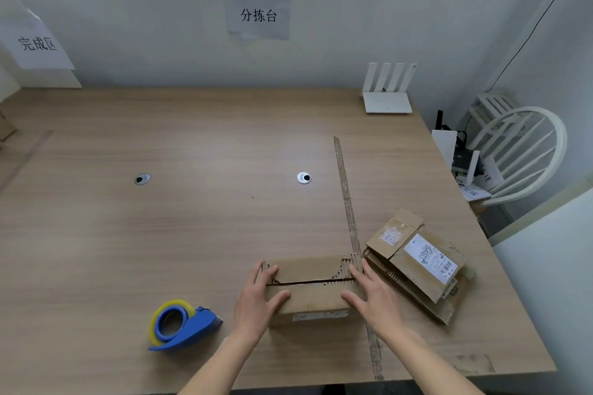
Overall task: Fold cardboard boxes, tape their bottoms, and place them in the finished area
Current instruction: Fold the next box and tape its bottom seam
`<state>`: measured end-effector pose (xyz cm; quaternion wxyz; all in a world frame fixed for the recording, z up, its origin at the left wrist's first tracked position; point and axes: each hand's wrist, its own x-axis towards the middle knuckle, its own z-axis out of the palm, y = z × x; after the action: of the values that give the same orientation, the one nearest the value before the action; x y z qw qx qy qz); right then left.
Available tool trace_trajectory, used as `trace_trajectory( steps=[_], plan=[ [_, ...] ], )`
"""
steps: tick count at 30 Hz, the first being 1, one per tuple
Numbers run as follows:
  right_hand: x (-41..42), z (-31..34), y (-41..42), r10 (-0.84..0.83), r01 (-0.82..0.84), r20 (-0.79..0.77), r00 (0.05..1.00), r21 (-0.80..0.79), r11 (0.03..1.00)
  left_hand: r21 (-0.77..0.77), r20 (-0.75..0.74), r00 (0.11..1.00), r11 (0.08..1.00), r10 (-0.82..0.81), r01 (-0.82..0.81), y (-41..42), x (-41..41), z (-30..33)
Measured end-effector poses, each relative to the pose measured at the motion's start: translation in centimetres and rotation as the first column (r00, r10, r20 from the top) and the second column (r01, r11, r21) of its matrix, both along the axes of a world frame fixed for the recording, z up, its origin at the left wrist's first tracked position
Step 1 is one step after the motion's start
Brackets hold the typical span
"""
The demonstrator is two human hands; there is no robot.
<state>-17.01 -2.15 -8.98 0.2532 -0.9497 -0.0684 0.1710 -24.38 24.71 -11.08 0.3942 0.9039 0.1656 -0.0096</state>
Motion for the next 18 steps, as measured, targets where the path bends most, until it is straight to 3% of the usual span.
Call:
trace_trajectory(
  steps=[12,15,18],
  plan=[
    [-0.3,-0.3,0.6,0.033,-0.03,0.098,0.995,-0.032,0.999,-0.003,-0.021,0.998,0.999,-0.051,0.051,1.4,-0.6,0.5],
    [-0.2,-0.2,0.5,0.03,-0.028,0.105,0.994,-0.022,0.999,0.071,-0.029,1.0,0.997,0.006,-0.004,4.5,-2.3,0.1],
    [-0.2,-0.2,0.6,0.031,-0.028,0.105,0.994,-0.029,0.999,0.253,-0.104,0.992,0.966,0.075,-0.047,8.4,-5.1,-1.4]
  ],
)
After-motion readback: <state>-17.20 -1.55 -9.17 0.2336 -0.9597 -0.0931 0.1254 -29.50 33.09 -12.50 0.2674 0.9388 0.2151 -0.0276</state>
